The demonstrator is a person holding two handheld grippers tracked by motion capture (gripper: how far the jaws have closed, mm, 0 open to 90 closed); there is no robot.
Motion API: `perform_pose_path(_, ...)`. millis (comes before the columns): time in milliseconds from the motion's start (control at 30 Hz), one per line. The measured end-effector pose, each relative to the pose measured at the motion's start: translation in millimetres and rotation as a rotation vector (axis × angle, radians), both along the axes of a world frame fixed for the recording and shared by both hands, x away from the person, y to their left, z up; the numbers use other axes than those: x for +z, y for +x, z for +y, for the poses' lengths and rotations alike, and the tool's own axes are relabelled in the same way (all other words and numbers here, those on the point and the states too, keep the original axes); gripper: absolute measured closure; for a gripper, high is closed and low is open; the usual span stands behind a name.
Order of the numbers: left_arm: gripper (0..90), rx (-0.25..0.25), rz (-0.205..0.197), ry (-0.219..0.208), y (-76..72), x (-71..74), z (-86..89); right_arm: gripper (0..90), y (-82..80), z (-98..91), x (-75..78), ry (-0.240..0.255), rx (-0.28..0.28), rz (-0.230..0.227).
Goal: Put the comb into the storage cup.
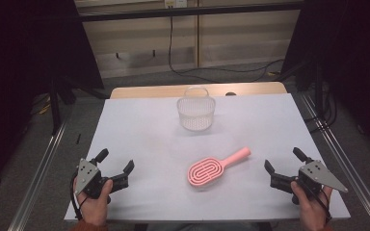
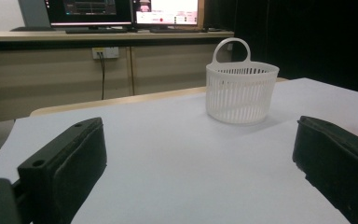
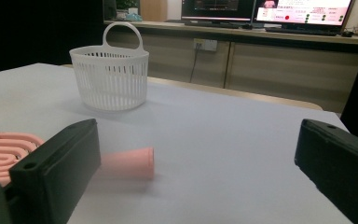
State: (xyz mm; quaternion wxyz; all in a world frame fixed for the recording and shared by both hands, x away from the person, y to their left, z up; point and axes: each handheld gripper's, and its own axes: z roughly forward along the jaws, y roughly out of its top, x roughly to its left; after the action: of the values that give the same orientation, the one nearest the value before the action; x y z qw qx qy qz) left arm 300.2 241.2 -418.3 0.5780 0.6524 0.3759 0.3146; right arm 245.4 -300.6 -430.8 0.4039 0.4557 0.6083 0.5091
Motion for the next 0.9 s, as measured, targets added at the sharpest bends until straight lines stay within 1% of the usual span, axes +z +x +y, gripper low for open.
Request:
perform_pose_path(33,2.8,-0.001,-0.001,0.004,0.0,0.1,-0.3,0.0,0.0,0.0,0.0,0.000,0.003,0.001)
perform_pose_path(133,2.8,-0.015,-0.004,0.000,0.1,0.0,-1.0,0.0,-0.1,0.0,-0.2,0.000,0.007,0.003)
perform_pose_path(167,2.8,-0.016,-0.005,0.001,0.2,0.0,-1.0,0.0,0.7,0.3,-0.7,0.005,0.019,0.004)
perform_pose_path(300,2.8,-0.014,-0.005,0.008,0.8,0.0,-0.8,0.1,1.0,1.0,-0.9,0.004,0.027,0.002)
perform_pose_path(367,2.8,-0.014,-0.005,0.005,1.4,0.2,-1.5,0.2,0.6,0.6,-1.2,0.012,0.035,0.006)
perform_pose_path(433,2.8,-0.021,-0.003,0.010,1.8,0.4,-2.5,0.2,0.6,0.2,-1.4,0.015,0.041,0.006)
perform_pose_path(467,2.8,-0.032,0.001,0.002,1.8,0.4,-3.3,0.4,0.5,-0.1,-1.6,0.017,0.046,0.011)
perform_pose_path(500,2.9,-0.044,0.003,0.001,1.7,0.4,-4.0,0.5,0.2,-0.1,-1.7,0.022,0.055,0.015)
perform_pose_path(533,3.1,-0.050,0.001,0.009,1.8,0.5,-4.7,0.6,-0.3,0.1,-1.5,0.028,0.062,0.016)
perform_pose_path(600,3.4,-0.054,-0.006,0.019,1.5,0.6,-5.9,0.0,-0.6,2.2,-0.8,0.032,0.087,0.015)
perform_pose_path(633,3.4,-0.055,-0.009,0.020,1.5,0.6,-6.4,0.0,-0.4,5.4,-0.6,0.019,0.104,0.019)
perform_pose_path(767,3.4,-0.062,-0.006,0.021,1.5,-0.1,-6.9,0.0,1.0,10.3,-0.6,0.013,0.121,0.027)
perform_pose_path(833,3.4,-0.068,-0.007,0.023,1.5,0.1,-6.9,0.0,1.6,10.9,-0.5,0.010,0.123,0.028)
perform_pose_path(867,3.4,-0.072,-0.007,0.020,1.3,0.3,-7.3,0.0,3.4,12.2,-0.4,0.003,0.122,0.036)
perform_pose_path(900,3.4,-0.076,-0.009,0.022,1.1,0.7,-7.3,0.0,4.3,12.6,-0.4,0.006,0.123,0.040)
